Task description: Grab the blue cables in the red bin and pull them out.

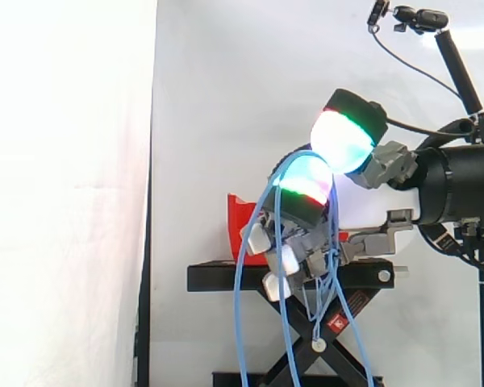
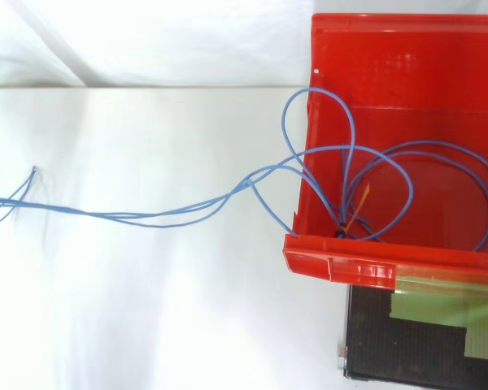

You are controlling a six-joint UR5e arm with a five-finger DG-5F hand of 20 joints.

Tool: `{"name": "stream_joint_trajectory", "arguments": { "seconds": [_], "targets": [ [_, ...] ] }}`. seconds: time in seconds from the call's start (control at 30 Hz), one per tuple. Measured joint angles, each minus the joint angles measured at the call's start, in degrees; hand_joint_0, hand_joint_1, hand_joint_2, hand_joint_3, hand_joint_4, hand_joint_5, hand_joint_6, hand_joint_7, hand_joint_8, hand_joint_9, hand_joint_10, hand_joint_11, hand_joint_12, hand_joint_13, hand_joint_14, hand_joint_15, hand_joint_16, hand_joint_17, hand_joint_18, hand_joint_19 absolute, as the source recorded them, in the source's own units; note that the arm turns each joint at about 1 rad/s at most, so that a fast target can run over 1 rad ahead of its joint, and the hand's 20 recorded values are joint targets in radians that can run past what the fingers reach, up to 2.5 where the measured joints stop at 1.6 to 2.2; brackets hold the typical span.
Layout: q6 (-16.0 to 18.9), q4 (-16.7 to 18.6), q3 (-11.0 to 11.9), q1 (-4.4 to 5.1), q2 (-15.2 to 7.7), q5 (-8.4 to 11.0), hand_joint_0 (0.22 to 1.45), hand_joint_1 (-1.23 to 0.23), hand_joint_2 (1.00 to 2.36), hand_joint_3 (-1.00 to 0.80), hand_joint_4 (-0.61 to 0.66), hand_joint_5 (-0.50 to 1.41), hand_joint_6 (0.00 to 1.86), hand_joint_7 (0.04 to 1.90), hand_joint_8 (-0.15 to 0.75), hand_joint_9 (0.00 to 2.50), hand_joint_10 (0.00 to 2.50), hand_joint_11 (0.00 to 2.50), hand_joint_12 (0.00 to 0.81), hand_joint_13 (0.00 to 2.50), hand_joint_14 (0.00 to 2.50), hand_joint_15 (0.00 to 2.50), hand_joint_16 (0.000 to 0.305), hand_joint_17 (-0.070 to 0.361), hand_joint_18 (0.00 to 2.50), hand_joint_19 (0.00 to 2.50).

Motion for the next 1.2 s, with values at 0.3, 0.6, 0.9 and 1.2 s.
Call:
{"name": "stream_joint_trajectory", "arguments": {
  "seconds": [0.3,0.6,0.9,1.2],
  "targets": [
    [0.0,-0.15,0.0,0.01,0.01,-0.07,0.97,-0.87,1.0,-1.0,0.15,0.85,0.61,0.49,0.265,0.94,0.03,0.83,0.47,1.06,0.04,0.91,0.044,0.098,0.61,0.68],
    [0.02,-0.88,-0.01,0.19,0.01,-0.05,0.96,-0.88,1.0,-1.0,0.15,0.86,0.6,0.47,0.214,0.26,0.01,0.34,0.442,1.16,0.03,0.89,0.044,0.098,0.61,0.71],
    [0.09,-2.5,-0.01,0.4,-0.01,0.0,0.96,-0.88,1.0,-1.0,0.17,0.88,0.53,0.51,0.205,0.13,0.01,0.2,0.432,1.21,0.03,0.86,0.044,0.099,0.61,0.71],
    [-0.1,-2.56,-0.01,0.62,0.0,-0.03,0.97,-0.88,1.0,-1.0,0.2,0.89,0.52,0.55,0.286,0.4,0.02,0.51,0.413,1.29,0.03,0.96,0.046,0.103,0.65,0.69]
  ]
}}
